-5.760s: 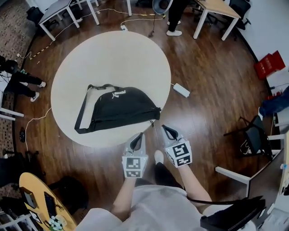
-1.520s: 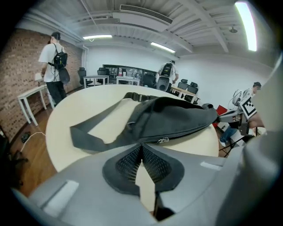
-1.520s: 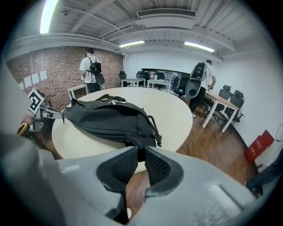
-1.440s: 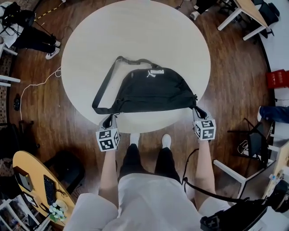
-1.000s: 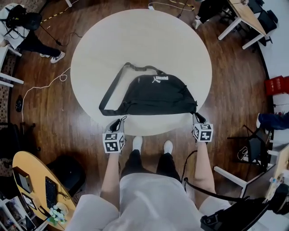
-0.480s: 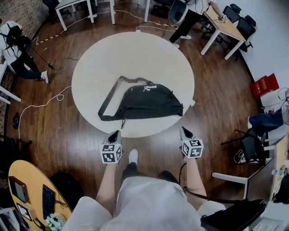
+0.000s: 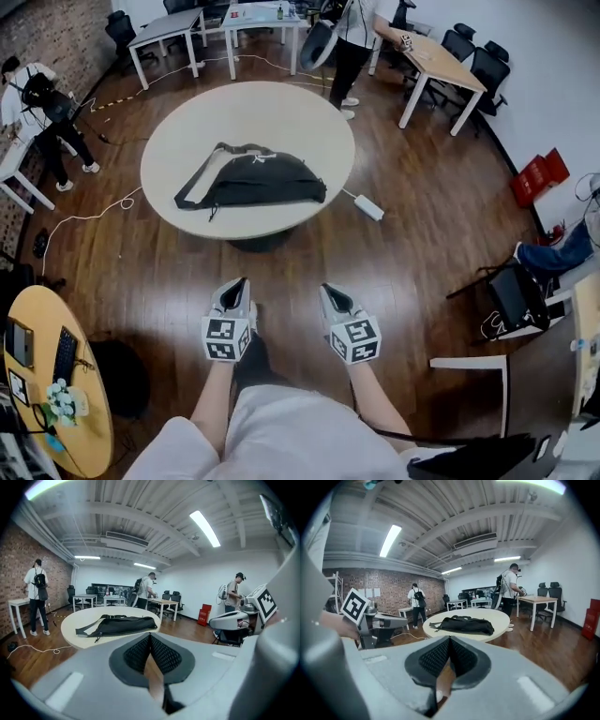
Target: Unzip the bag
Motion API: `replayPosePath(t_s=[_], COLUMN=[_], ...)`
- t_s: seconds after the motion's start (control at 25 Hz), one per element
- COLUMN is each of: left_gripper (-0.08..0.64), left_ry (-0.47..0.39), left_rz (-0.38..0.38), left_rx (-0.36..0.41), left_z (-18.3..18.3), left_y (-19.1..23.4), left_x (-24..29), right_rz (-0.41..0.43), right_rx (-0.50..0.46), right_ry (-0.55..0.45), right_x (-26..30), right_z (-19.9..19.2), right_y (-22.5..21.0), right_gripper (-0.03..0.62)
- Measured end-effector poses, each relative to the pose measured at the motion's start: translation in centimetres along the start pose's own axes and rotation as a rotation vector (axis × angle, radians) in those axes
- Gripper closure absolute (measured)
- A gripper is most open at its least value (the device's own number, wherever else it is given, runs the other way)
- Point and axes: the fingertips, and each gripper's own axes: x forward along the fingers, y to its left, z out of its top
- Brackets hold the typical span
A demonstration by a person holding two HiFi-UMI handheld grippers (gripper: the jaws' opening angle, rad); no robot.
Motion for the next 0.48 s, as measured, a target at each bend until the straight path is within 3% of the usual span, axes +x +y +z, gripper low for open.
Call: replayPosePath(t_s=[0.2,0.32,0.48], left_gripper=[0.541,0.541,0.541], left_ry=[-0.037,-0.102,-0.228], left_rz=[0.018,0.010,0.033], left_rx=[0.082,0.120,0.130], left_z=[0.9,3.8,8.2], left_y=[-10.9,-14.1,-14.4], left_x=[-8.5,-12.2,-15.8], right_rz=[-0.018,-0.031,-0.036], right_rx=[0.072,-0.018,-0.155], right_ry=[-0.045,-0.129,-0.265], right_x=[-10.9,-14.8,-17.9], right_z=[0.2,4.0,10.1], right_y=[2.9,4.2,5.7], right_gripper=[0.600,0.600,0.601])
